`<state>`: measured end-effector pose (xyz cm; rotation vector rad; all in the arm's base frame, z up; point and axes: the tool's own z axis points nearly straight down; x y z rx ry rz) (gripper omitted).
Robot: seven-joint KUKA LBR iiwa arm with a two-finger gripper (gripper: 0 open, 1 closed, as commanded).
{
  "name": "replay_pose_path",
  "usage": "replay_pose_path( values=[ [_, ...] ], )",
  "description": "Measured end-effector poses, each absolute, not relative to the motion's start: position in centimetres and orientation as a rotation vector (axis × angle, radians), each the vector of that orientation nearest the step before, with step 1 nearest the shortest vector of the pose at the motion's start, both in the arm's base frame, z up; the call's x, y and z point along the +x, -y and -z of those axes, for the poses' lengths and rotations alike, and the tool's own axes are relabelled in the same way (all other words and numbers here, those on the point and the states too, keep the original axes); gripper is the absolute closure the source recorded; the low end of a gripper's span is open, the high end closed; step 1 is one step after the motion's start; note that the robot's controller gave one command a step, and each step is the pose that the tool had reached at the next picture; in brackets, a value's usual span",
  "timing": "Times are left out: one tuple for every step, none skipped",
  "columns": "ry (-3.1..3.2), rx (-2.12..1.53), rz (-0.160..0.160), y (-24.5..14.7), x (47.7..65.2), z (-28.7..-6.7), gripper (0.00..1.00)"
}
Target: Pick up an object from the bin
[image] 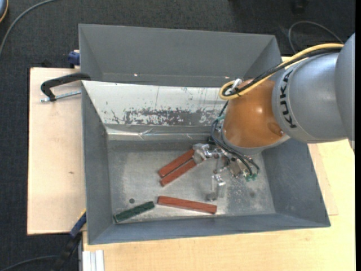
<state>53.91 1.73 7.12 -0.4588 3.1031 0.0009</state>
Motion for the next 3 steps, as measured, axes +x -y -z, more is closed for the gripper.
replay_pose_path(
  values=[
    [-3.058,-0.667,-0.006,-10.1,59.3,-7.2,0.00],
    [-3.064,-0.661,-0.003,-9.7,59.2,-7.1,1.00],
    [-3.041,-0.718,0.001,-8.5,59.7,-21.7,1.00]
  ],
)
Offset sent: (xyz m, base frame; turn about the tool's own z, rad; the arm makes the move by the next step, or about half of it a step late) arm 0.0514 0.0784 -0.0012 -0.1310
